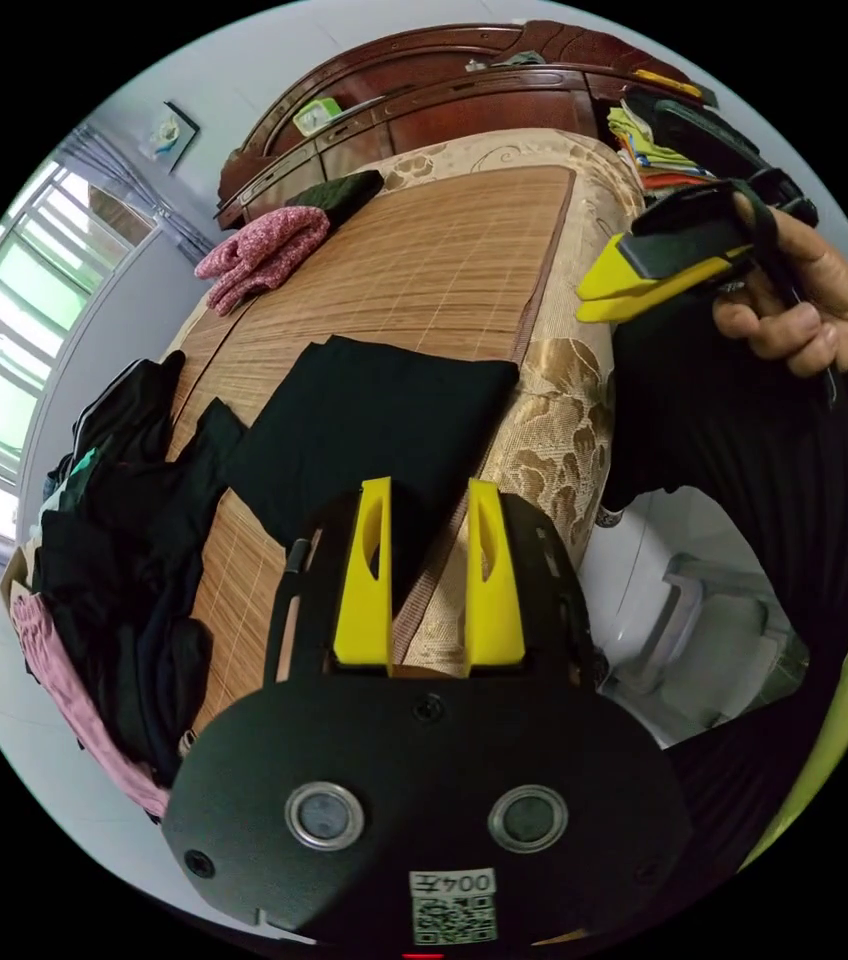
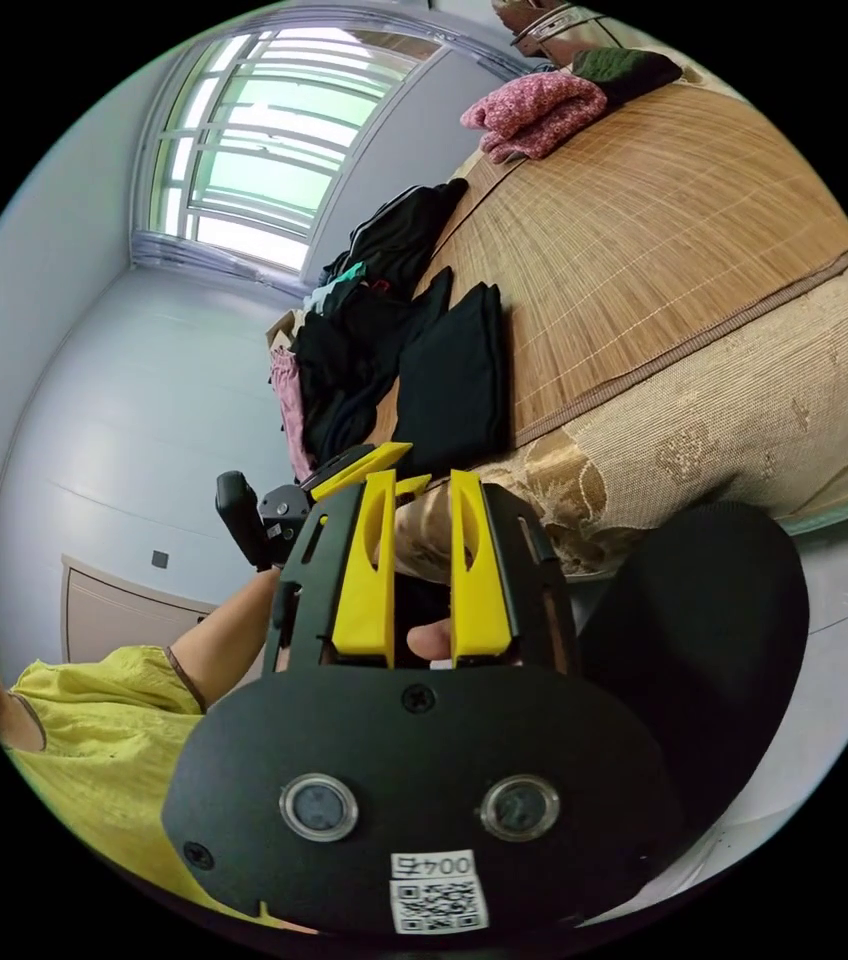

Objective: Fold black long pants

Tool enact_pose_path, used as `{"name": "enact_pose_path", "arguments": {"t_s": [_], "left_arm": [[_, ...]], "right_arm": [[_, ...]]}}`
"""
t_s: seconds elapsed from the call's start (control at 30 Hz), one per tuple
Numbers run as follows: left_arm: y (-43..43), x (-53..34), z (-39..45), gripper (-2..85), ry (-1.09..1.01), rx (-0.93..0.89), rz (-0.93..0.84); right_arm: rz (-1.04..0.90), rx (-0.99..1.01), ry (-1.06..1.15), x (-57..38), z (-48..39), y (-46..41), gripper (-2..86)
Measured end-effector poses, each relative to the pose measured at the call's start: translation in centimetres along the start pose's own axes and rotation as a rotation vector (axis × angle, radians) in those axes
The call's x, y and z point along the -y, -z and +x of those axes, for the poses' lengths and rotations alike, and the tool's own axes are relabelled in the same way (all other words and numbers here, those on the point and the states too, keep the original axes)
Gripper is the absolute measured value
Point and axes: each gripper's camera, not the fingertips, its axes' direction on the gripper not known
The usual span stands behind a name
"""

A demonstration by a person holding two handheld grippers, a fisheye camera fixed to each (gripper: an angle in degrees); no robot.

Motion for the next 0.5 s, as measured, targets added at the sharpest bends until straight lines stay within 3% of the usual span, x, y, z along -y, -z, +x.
{"name": "enact_pose_path", "arguments": {"t_s": [0.2,0.5], "left_arm": [[-1.4,0.5,-1.5,5.7,0.011,-0.064,-0.041],[-1.5,-4.8,-13.1,2.4,0.374,-0.441,0.089]], "right_arm": [[-0.051,0.092,-0.047,0.8,-2.4,-1.2,13.3],[-0.067,0.392,-0.261,4.4,-5.5,-3.0,21.4]]}}
